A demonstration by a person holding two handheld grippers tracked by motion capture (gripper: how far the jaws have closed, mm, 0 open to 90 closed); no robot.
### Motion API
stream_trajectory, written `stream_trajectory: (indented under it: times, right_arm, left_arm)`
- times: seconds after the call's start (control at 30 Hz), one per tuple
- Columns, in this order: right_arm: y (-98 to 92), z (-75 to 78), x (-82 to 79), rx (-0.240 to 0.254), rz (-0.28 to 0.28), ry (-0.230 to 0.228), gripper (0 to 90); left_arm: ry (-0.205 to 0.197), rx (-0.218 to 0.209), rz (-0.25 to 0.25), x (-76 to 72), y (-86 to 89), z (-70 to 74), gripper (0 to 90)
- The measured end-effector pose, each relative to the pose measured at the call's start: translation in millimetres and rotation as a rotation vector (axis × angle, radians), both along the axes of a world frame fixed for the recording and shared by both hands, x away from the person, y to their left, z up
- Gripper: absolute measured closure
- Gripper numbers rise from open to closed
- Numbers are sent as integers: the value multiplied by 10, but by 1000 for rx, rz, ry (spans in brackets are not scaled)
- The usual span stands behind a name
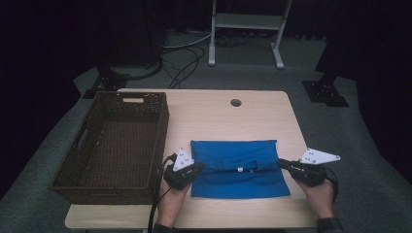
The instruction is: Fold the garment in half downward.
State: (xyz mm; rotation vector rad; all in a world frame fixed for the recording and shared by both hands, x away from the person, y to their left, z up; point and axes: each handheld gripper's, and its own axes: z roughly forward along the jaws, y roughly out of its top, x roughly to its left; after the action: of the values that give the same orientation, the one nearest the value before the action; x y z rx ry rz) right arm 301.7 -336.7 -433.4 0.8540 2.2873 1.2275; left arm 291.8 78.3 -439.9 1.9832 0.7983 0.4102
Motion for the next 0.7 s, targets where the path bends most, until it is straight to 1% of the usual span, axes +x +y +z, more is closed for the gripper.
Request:
stream_trajectory:
  times: [0.03, 0.07, 0.13, 0.17, 0.23, 0.33, 0.37, 0.43, 0.6, 0.67, 0.7]
  right_arm:
    - [-2, -5, -32, -4, 3, 2, 865]
    - [-2, -17, -60, -7, 6, 6, 864]
    - [-1, -56, -106, -16, 12, 21, 864]
    - [3, -81, -125, -22, 13, 32, 865]
    - [4, -135, -147, -30, 19, 51, 864]
    - [-1, -176, -165, -39, 22, 68, 864]
    - [-4, -180, -170, -41, 20, 70, 864]
    - [-15, -185, -173, -38, 19, 75, 863]
    - [-27, -207, -175, -30, 23, 91, 860]
    - [-15, -217, -180, -33, 29, 95, 847]
    - [-12, -224, -181, -33, 32, 99, 828]
  left_arm:
    - [0, 0, 0, 0, 0, 0, 876]
    - [10, 0, -6, -44, 2, -31, 876]
    - [16, 1, -11, -60, 0, -49, 876]
    - [28, 7, -16, -86, -9, -85, 876]
    - [39, 8, -21, -103, -15, -118, 875]
    - [47, 6, -24, -118, -14, -140, 874]
    - [54, 4, -33, -130, -21, -156, 873]
    - [56, 4, -34, -134, -25, -162, 868]
    - [81, 3, -34, -126, -32, -188, 856]
    - [84, 2, -35, -127, -28, -192, 833]
    - [89, -2, -31, -127, -20, -202, 805]
